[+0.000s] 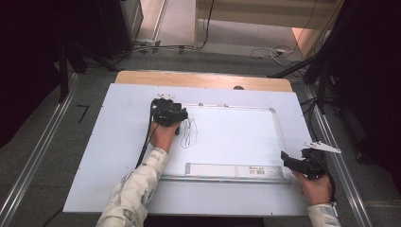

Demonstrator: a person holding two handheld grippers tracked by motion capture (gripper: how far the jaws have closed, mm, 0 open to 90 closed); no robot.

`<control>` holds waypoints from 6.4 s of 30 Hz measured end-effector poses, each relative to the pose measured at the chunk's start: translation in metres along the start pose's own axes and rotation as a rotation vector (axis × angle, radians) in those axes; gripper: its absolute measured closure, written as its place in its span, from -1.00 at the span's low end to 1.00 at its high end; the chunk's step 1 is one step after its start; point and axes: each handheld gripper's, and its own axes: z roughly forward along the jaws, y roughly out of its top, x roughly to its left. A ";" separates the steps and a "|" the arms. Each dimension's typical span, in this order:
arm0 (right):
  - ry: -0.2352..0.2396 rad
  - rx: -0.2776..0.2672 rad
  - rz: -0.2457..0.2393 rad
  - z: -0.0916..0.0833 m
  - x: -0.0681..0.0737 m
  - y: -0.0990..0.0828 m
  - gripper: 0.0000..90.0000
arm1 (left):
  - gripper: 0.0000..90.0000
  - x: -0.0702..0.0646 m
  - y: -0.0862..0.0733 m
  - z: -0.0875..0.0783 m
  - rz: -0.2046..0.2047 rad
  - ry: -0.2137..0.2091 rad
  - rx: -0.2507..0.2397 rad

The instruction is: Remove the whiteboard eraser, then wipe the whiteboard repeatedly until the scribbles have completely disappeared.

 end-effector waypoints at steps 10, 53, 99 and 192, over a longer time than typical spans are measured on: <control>-0.001 0.001 0.000 0.000 0.000 0.000 -0.69 | -0.47 -0.002 -0.001 0.006 0.000 0.002 0.011; 0.000 0.000 0.001 0.000 -0.001 0.000 -0.69 | -0.08 -0.010 -0.006 0.013 0.020 0.089 0.028; -0.009 0.004 -0.003 0.001 0.001 0.000 -0.69 | -0.08 -0.012 0.010 -0.049 0.031 0.028 -0.076; -0.003 0.004 -0.009 0.002 0.003 0.001 -0.69 | -0.08 -0.039 -0.045 -0.046 0.083 -0.048 -0.004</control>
